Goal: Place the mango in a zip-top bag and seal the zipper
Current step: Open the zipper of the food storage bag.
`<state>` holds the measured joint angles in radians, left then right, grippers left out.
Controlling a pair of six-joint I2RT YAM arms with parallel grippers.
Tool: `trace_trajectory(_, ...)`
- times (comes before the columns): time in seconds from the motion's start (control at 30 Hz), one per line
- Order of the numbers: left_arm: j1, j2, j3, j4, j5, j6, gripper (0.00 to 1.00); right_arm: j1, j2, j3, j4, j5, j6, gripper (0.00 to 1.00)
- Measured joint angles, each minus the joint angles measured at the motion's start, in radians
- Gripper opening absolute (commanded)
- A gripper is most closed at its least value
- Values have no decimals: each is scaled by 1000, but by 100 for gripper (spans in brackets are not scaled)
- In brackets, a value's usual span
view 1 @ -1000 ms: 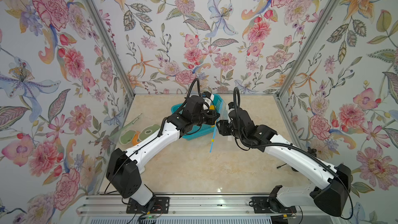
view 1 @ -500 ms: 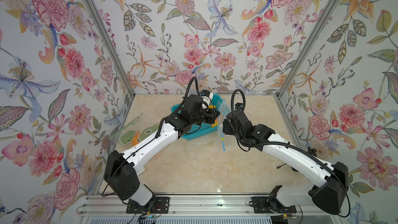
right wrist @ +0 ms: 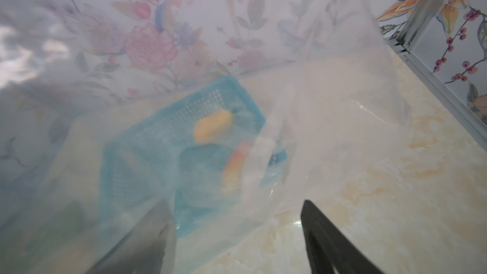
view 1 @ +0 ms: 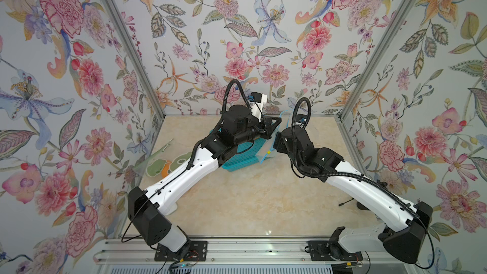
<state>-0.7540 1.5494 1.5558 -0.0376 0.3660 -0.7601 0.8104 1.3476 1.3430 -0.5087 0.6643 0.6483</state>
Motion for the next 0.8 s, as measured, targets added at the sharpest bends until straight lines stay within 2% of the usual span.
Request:
trace_trajectory(0.2,0,-35,-68,16,-126,-16,0,-10,-14,-3,-31,116,-22,65)
trace_trajectory(0.33,0,-84,-140,16,-233,-26,0,-55,-65,-32,-57,129,-28,59)
trace_trajectory(0.53,0,-104,-162,11,-298,-25,0,-135,-96,-63,-68,42,-44,59)
trace_trajectory(0.8,0,-133,-161,-52,-402,41,0,-126,-29,-24,-72,-106,-136,55)
